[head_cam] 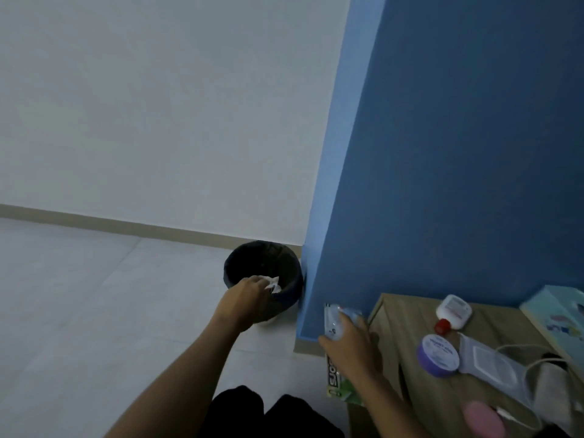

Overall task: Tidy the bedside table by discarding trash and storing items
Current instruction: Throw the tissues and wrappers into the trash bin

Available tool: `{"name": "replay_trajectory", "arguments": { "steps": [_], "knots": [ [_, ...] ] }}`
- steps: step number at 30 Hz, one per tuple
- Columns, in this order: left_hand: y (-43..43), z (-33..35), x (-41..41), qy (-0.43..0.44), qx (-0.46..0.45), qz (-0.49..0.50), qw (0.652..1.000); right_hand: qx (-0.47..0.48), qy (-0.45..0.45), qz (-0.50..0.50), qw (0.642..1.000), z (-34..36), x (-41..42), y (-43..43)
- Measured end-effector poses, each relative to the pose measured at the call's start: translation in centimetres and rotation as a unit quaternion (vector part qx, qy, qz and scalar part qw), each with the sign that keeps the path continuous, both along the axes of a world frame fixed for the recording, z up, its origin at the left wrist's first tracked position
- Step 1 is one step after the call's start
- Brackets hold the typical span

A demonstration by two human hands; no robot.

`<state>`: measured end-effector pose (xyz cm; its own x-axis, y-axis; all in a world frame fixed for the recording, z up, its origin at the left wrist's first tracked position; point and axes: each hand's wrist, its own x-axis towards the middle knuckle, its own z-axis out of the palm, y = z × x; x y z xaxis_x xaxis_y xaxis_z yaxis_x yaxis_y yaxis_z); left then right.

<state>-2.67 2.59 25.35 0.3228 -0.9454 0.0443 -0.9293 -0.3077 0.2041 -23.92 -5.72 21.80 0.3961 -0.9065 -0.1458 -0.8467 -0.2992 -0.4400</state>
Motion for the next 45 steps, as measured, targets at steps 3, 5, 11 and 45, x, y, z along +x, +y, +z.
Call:
{"name": "replay_trajectory", "arguments": {
  "steps": [3,5,11,45],
  "knots": [
    [-0.8,-1.4,3.6,0.037,-0.028,0.049,0.998,0.011,-0.006,0.046,0.999,-0.6,4.3,-1.1],
    [-1.8,-2.6,6.0,0.054,-0.044,0.073,0.995,0.031,-0.005,0.064,0.997,-1.4,7.6,-2.2],
    [-6.4,-8.0,12.4,0.082,-0.076,0.128,0.985,0.047,-0.008,0.095,0.994,-4.1,17.5,-7.8],
    [-14.1,-24.9,21.5,0.202,-0.072,0.324,0.921,0.051,-0.051,0.151,0.986,-19.6,32.0,-20.3]
  ]
}}
